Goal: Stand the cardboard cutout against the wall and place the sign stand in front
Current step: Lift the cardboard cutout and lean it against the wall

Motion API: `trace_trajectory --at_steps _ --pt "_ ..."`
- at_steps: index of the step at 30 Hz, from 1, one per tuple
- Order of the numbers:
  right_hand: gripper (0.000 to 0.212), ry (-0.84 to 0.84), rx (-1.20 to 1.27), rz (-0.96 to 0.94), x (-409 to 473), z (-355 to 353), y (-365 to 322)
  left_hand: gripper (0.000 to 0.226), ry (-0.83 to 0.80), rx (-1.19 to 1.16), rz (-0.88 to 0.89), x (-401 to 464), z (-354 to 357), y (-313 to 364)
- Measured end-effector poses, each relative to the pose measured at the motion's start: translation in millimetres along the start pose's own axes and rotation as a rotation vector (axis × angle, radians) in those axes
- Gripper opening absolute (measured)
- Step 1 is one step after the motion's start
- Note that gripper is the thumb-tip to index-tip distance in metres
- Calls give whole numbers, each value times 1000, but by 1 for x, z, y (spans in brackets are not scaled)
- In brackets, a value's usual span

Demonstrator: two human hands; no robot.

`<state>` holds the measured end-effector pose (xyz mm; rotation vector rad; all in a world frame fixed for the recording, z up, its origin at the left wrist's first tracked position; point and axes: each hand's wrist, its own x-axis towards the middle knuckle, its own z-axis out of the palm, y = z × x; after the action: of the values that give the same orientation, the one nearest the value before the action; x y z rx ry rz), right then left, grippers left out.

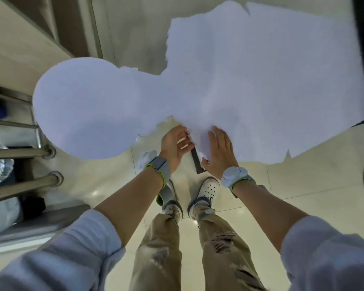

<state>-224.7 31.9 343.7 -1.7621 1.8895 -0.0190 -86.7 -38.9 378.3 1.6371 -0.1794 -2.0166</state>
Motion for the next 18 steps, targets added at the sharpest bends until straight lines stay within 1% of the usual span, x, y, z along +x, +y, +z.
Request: trace_trajectory --at_steps 3,4,5,7,9,10,13,16,18 --pt "72 39 36 -3 -19 -63 0 21 -51 16 30 -53 40 25" --pt "72 54 23 -9 -25 -85 0 22 -78 37 41 -70 56 36" --pt "73 50 18 -8 -26 -91 1 20 -85 39 52 -74 61 38" --pt "74 115 26 -3 -41 -133 6 15 -111 73 55 -100 89 53" --pt "75 180 73 48 -55 -173 12 14 -141 88 79 -126 117 67" --pt "74 187 99 81 -60 -193 14 13 -164 104 93 -136 131 75" --pt "66 250 114 179 -74 -246 21 14 -225 149 150 -166 173 94" --pt "52 382 84 202 -85 -293 29 16 -299 174 198 -198 215 111" --pt "43 459 121 214 -87 -316 34 14 -341 192 237 -206 238 120"
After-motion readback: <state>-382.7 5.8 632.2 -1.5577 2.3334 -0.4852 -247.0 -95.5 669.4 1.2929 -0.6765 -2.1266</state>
